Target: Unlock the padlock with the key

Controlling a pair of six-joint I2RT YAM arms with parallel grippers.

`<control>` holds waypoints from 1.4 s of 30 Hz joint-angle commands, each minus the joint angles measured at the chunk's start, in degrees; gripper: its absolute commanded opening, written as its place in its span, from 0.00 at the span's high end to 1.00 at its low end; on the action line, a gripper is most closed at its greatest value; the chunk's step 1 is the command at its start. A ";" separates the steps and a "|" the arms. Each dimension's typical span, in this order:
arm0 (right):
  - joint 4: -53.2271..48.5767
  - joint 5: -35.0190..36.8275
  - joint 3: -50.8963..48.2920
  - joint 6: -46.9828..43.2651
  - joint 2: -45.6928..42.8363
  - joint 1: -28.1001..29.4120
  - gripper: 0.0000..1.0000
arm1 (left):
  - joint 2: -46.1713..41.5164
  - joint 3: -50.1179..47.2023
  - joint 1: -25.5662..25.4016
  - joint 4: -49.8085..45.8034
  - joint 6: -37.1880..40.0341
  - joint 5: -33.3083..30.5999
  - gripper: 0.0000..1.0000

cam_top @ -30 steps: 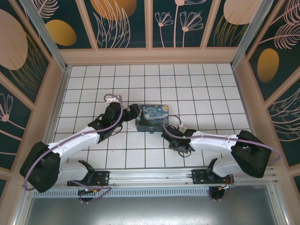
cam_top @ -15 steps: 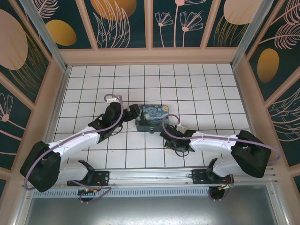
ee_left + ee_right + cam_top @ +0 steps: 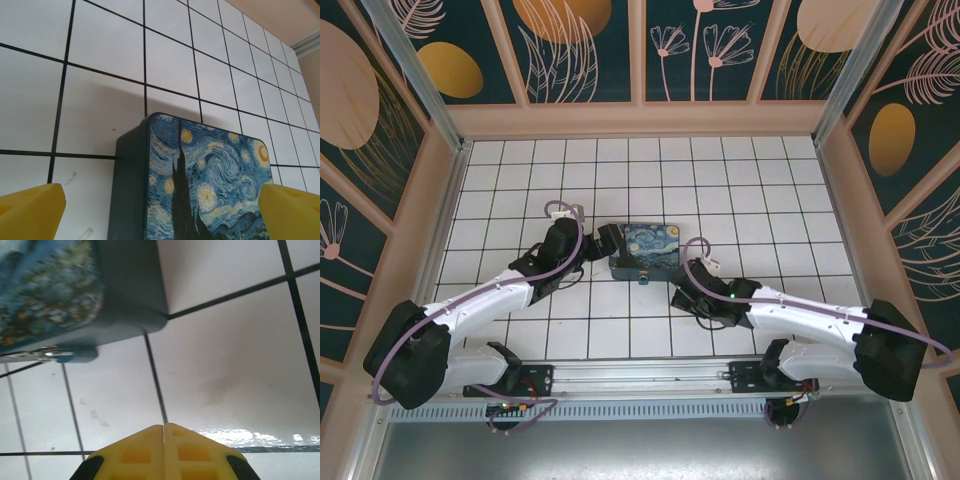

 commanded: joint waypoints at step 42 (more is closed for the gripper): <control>-0.95 0.26 -0.43 -6.52 6.54 -0.49 0.42 | -1.39 -1.18 -0.18 4.51 -5.87 7.45 0.01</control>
